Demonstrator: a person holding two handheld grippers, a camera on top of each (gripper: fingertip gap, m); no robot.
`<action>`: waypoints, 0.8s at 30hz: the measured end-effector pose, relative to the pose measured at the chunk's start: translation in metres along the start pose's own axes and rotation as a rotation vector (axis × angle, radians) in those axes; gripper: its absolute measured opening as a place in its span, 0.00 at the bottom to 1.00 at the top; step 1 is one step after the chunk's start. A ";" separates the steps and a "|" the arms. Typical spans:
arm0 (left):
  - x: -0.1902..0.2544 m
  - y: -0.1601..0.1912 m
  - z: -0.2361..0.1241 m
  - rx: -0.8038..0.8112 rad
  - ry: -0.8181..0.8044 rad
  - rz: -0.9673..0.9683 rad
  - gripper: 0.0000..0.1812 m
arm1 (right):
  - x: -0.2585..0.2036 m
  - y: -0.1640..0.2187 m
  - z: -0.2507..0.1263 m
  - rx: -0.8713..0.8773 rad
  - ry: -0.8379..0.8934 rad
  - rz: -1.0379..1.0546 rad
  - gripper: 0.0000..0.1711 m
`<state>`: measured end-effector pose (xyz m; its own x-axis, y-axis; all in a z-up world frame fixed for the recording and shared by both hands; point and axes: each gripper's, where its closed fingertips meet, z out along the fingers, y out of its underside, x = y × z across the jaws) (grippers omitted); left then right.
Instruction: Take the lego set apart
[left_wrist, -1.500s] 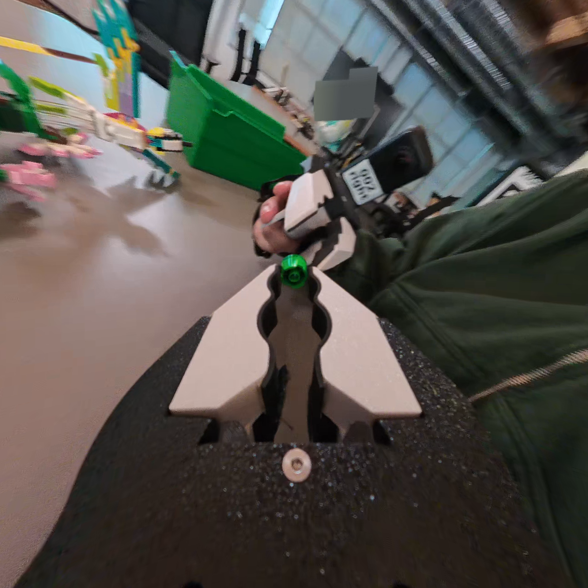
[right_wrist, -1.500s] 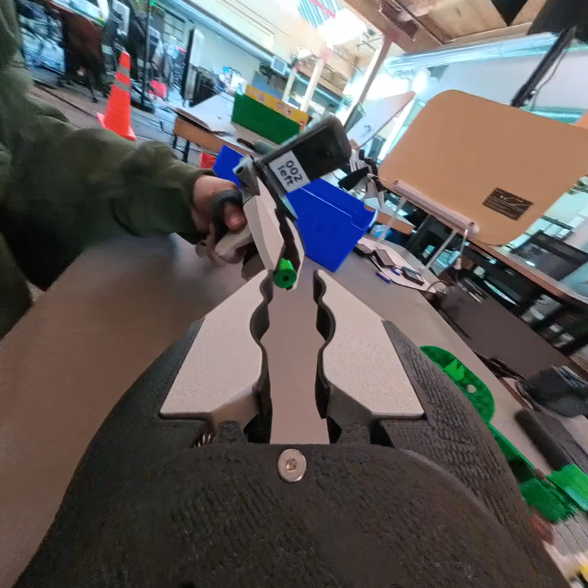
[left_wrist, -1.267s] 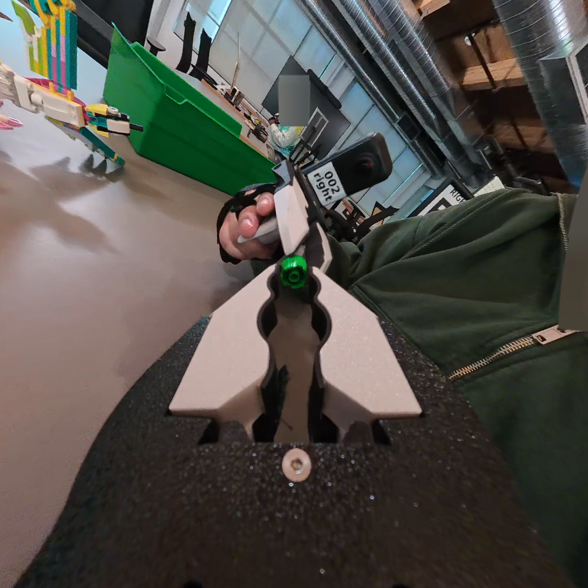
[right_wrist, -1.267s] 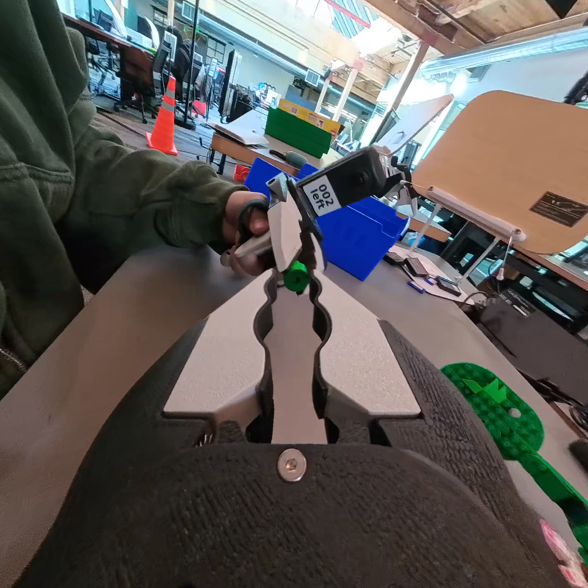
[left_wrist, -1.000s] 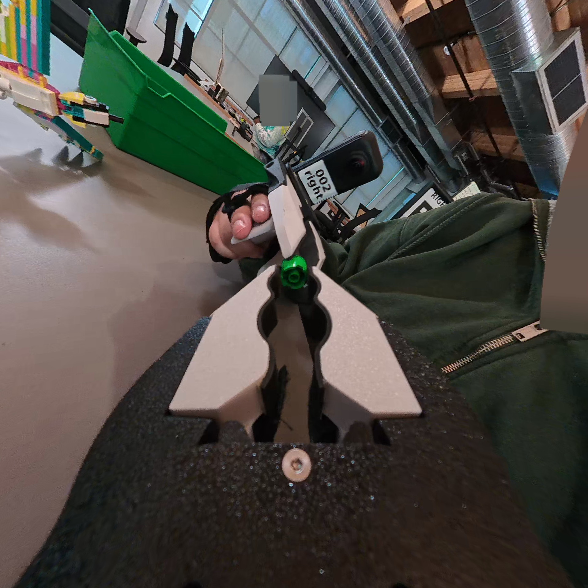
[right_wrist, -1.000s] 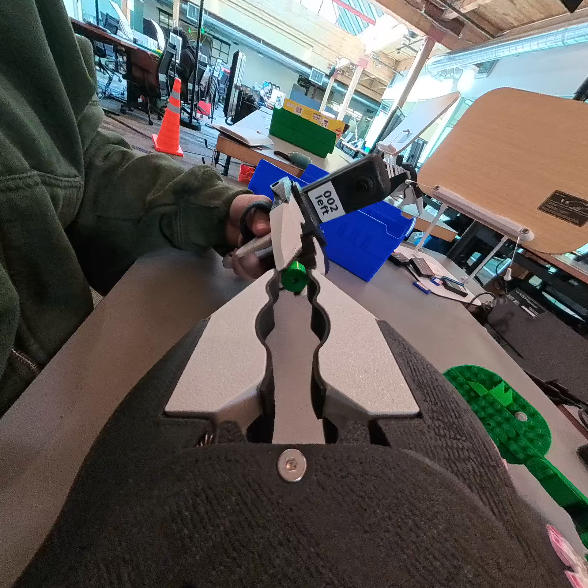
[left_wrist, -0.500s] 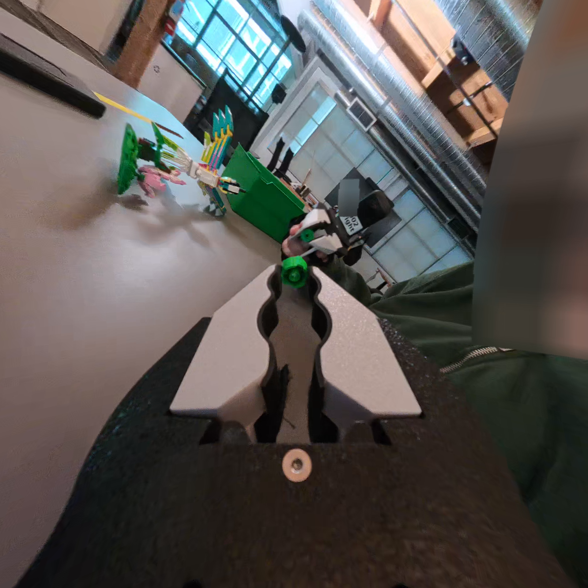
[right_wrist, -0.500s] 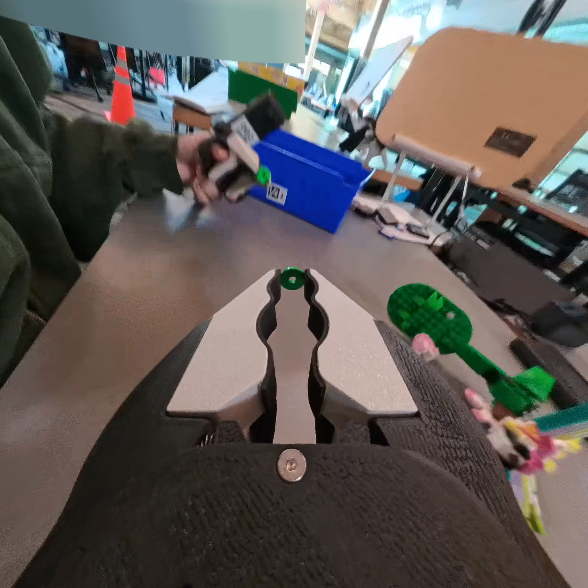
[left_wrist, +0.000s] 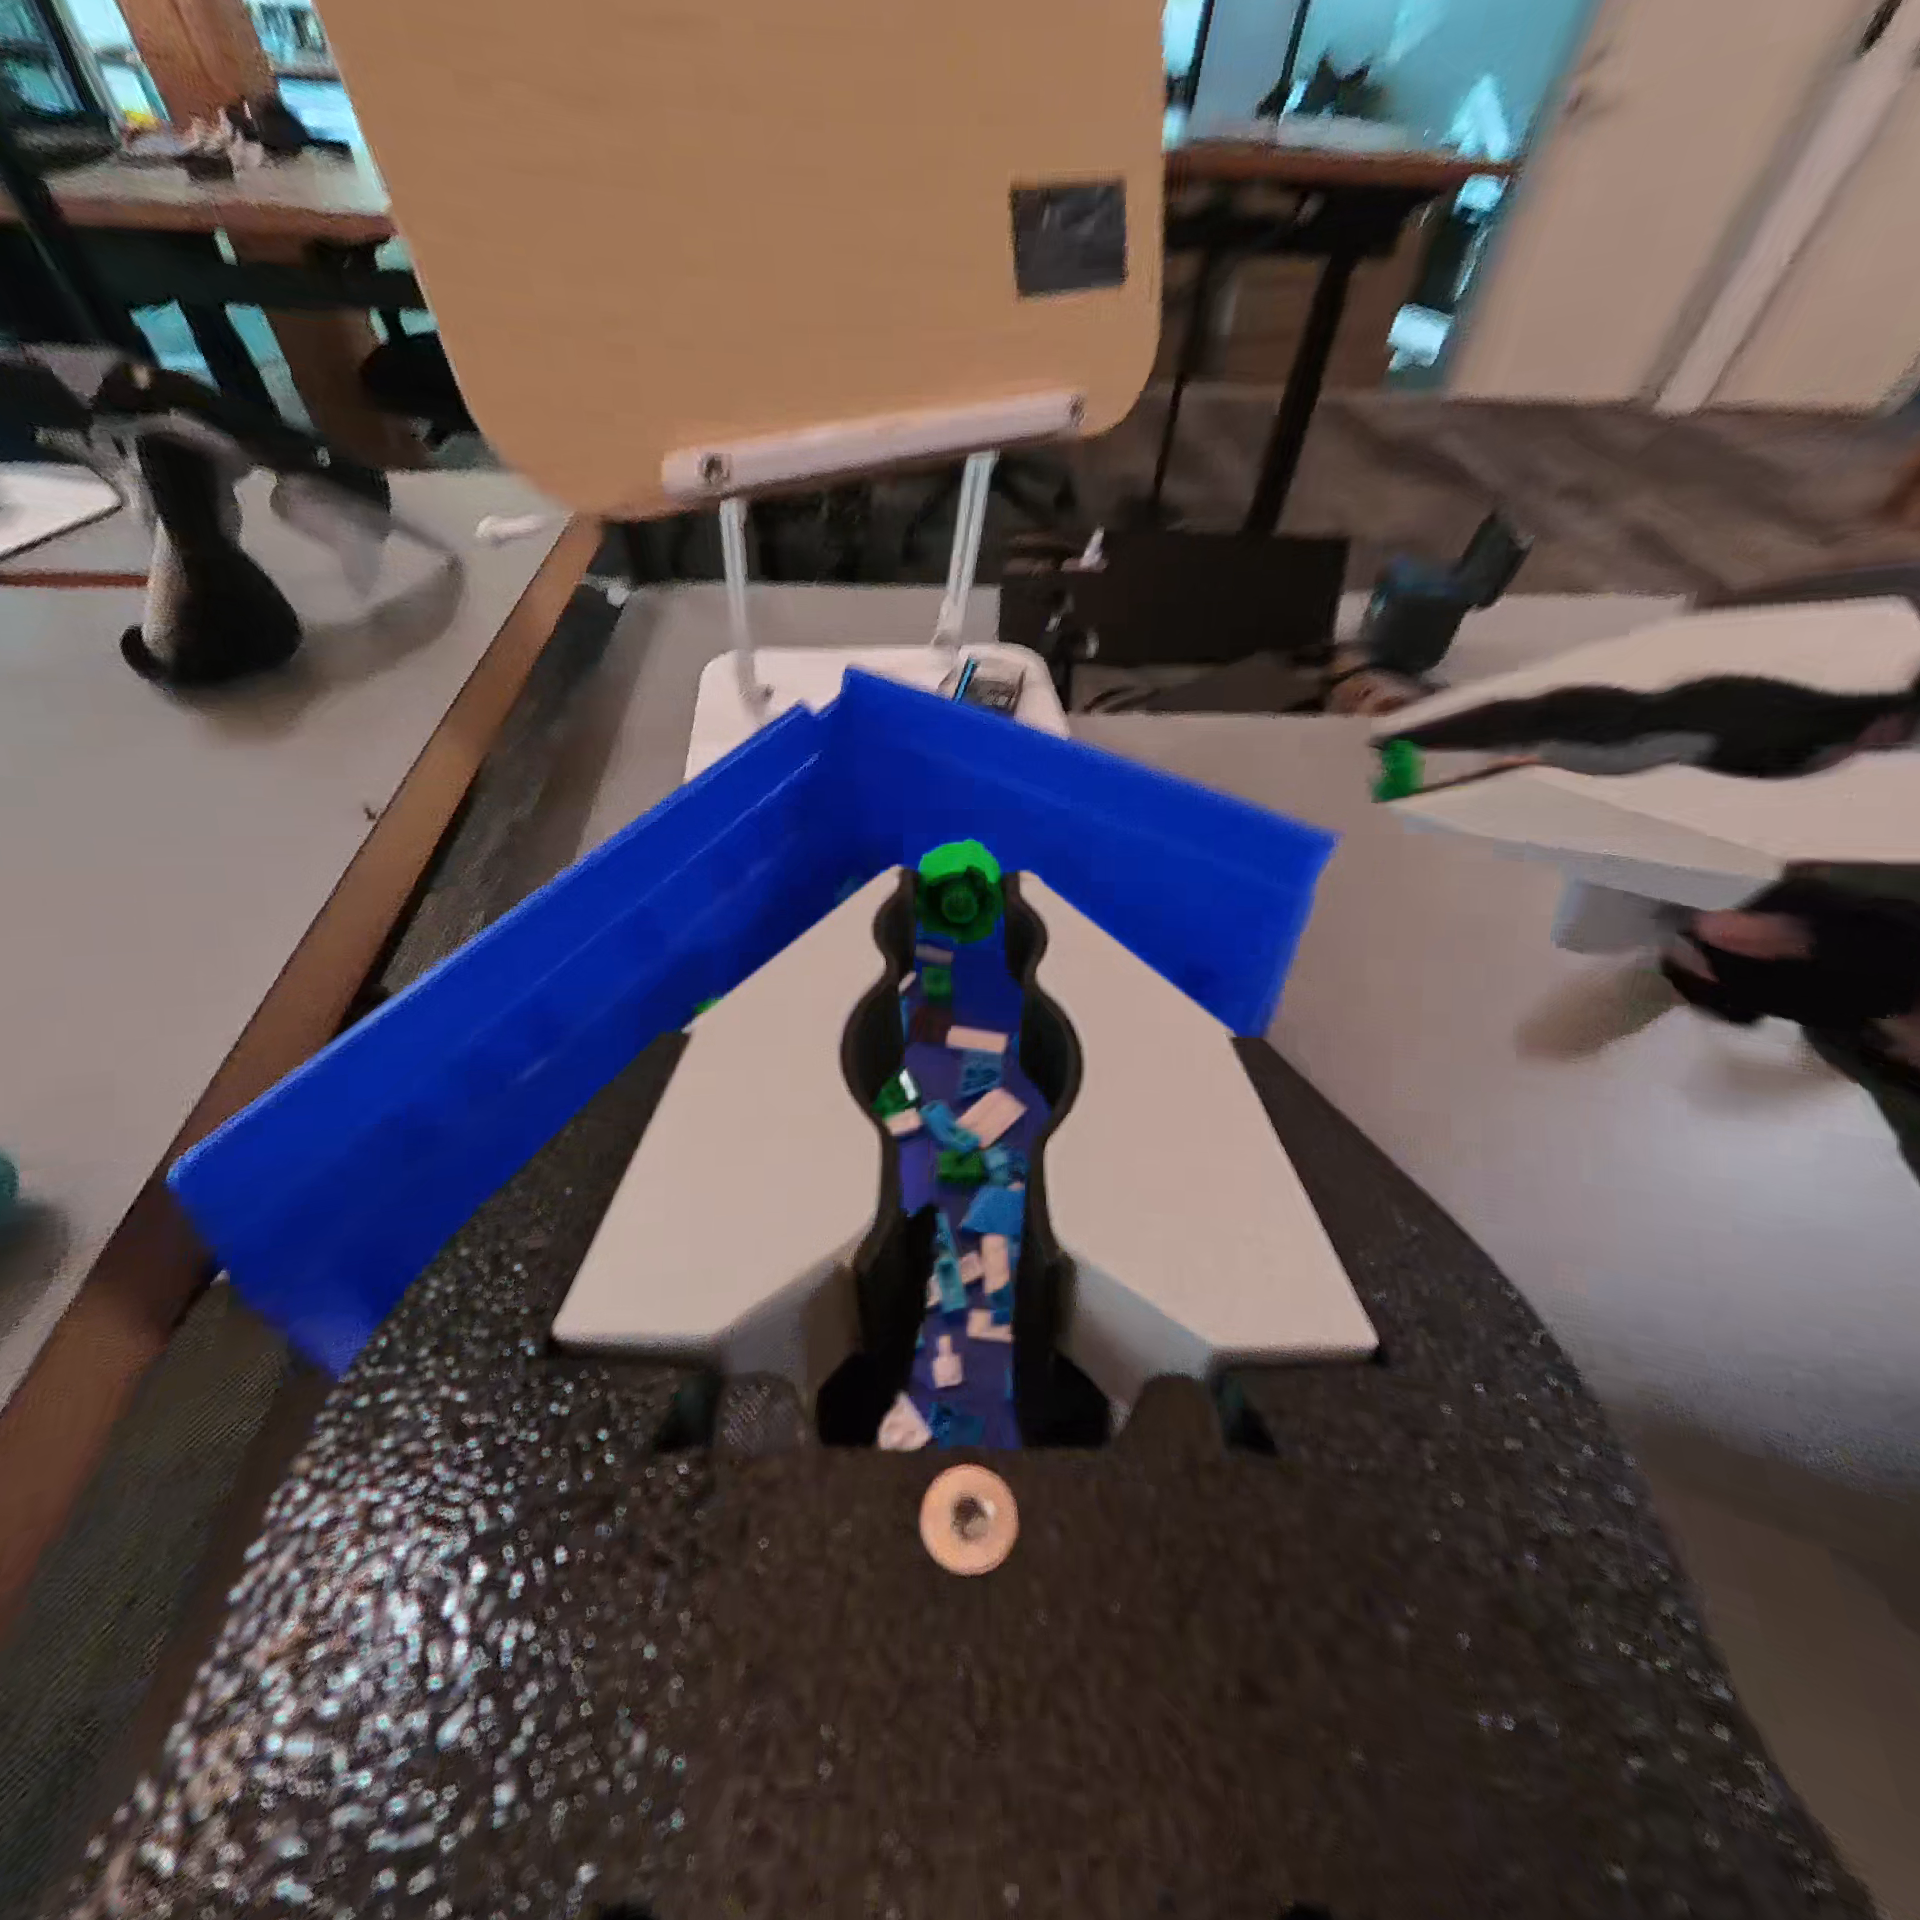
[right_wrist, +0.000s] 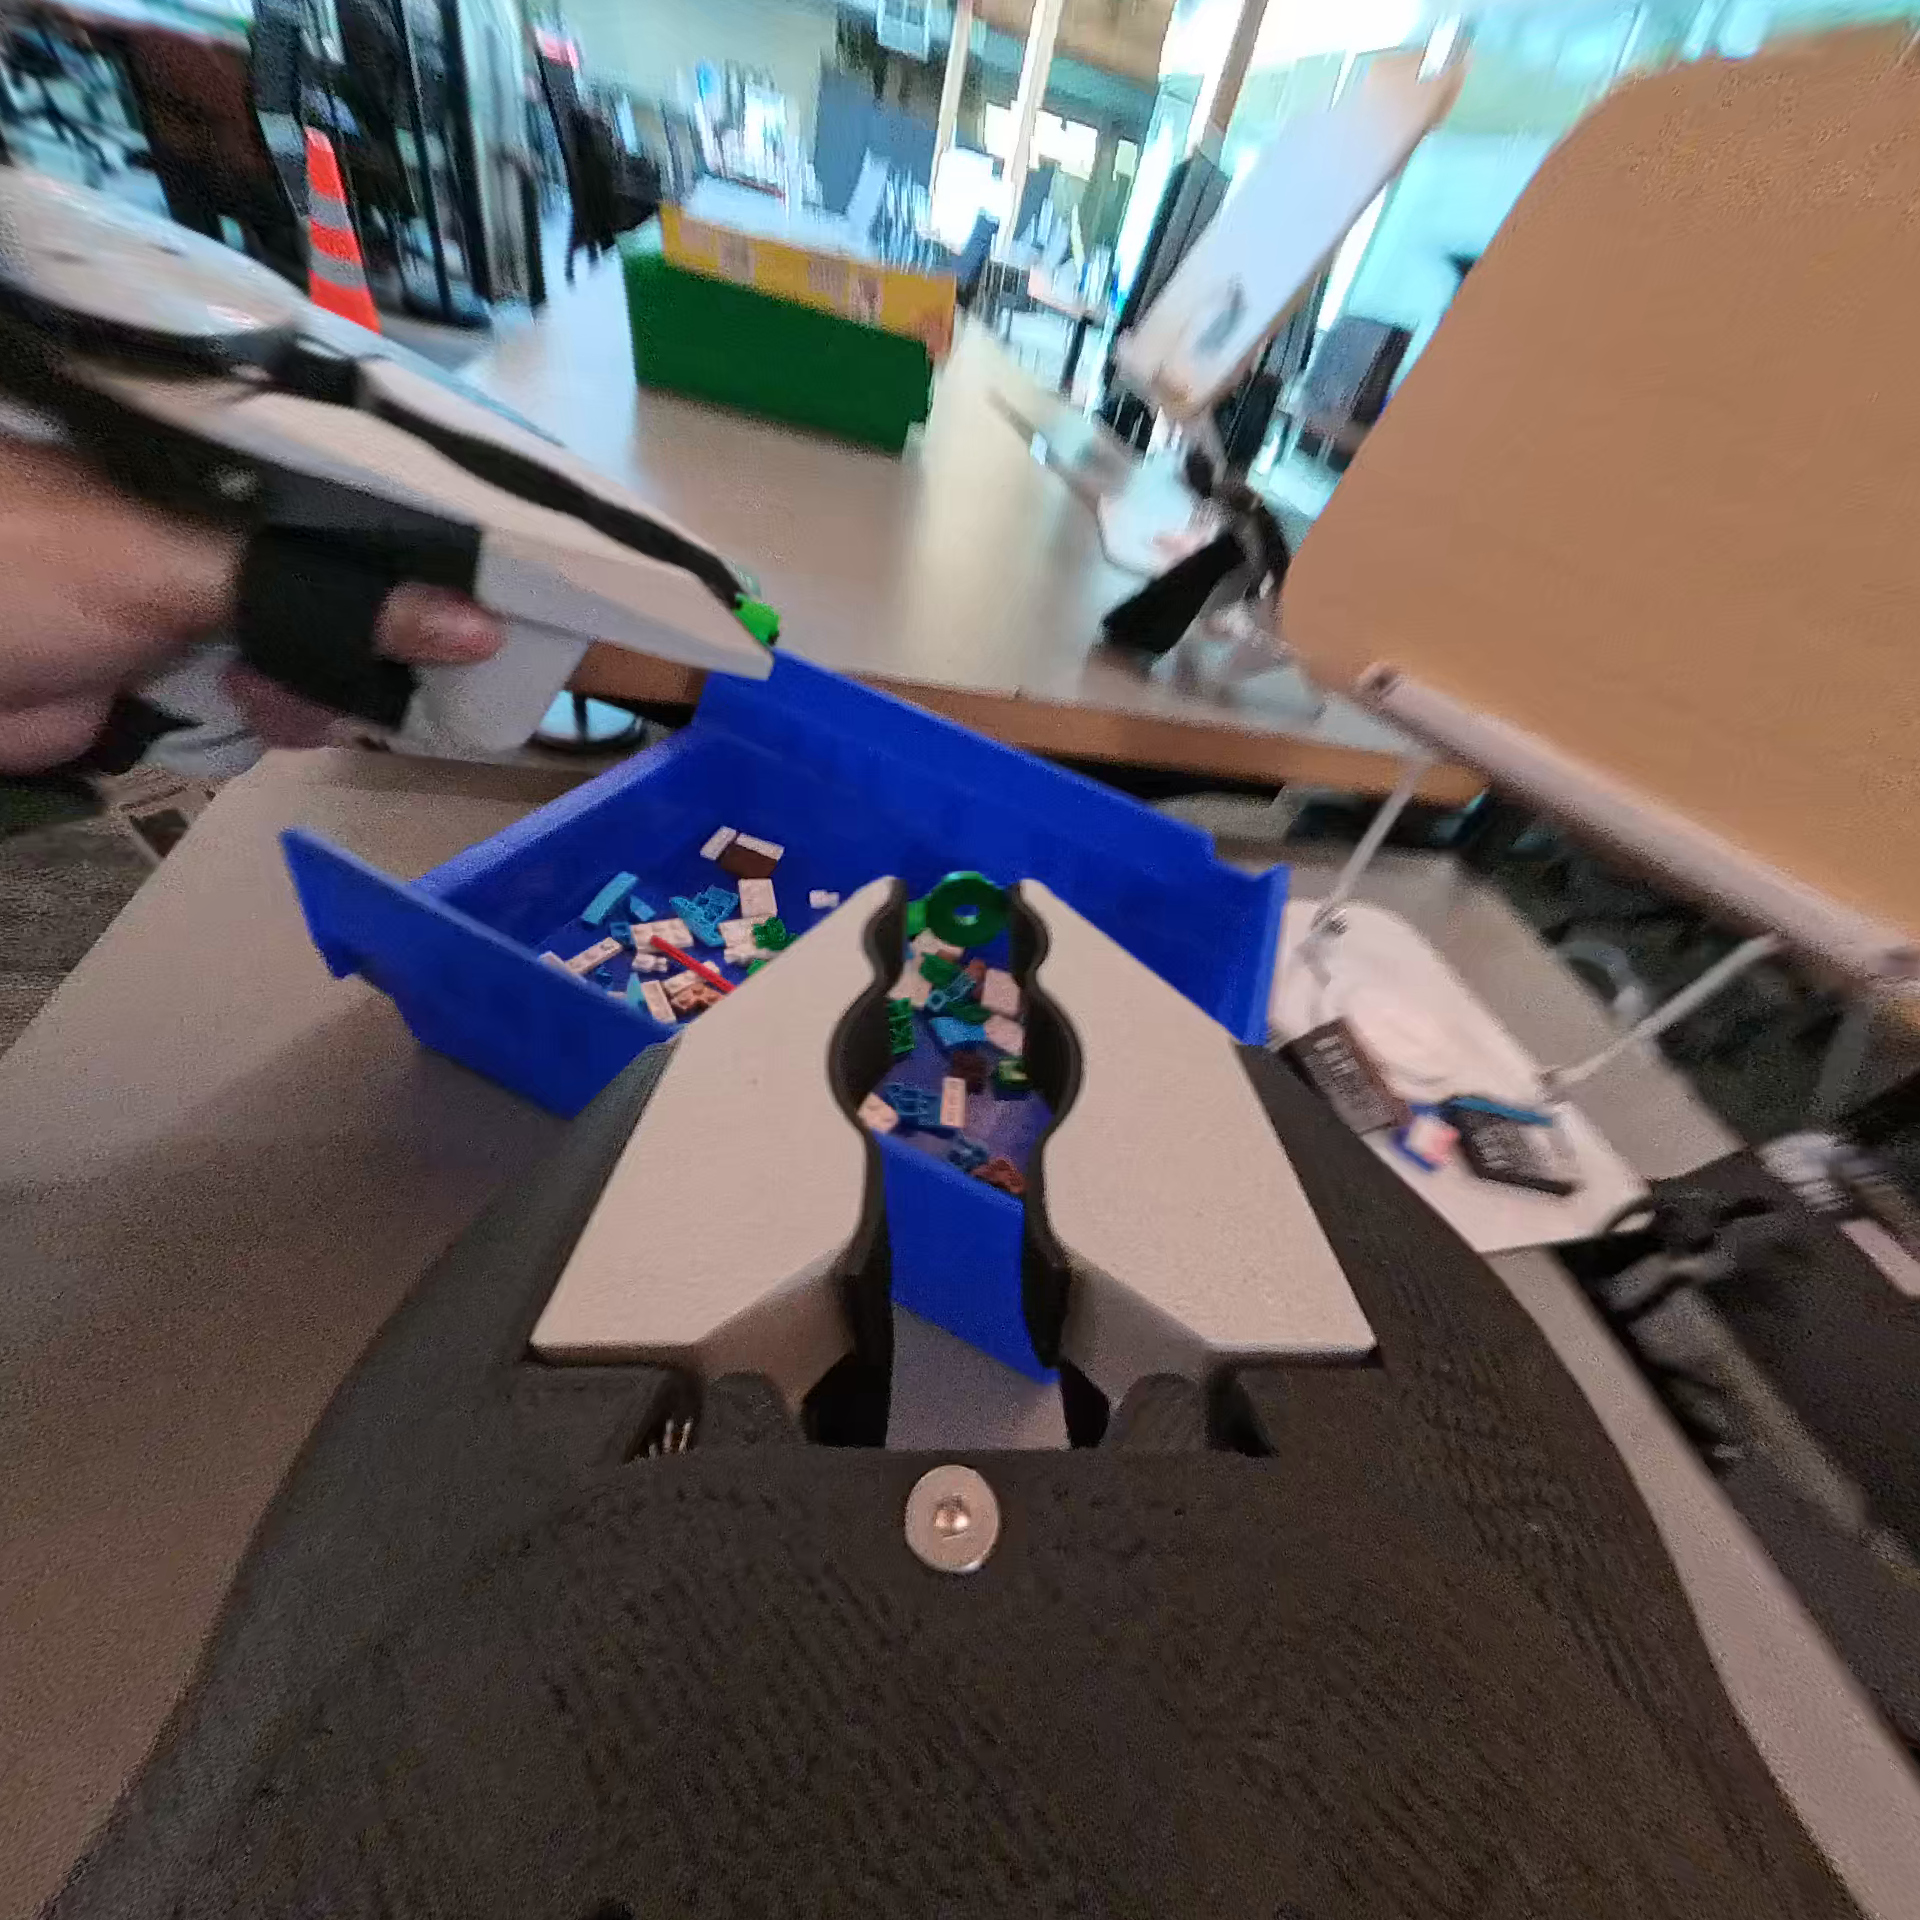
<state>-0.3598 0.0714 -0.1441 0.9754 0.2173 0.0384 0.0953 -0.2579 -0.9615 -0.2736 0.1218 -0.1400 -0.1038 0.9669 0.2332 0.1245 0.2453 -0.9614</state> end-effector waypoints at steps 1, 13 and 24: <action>-0.004 0.009 0.006 -0.041 -0.007 0.009 0.14 | -0.002 0.009 0.023 -0.063 -0.025 0.047 0.22; 0.065 -0.032 -0.004 0.167 0.078 0.093 0.65 | 0.021 -0.010 -0.037 0.152 0.218 0.044 0.52; 0.280 -0.029 0.079 0.496 0.442 0.148 0.48 | -0.005 0.094 -0.271 0.138 0.568 -0.380 0.24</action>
<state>-0.1055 0.2136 -0.1273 0.9709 -0.2189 -0.0969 -0.0452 0.2299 -0.9722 0.0058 0.1597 -0.1924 0.4217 0.7122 0.5612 0.0514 0.5992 -0.7990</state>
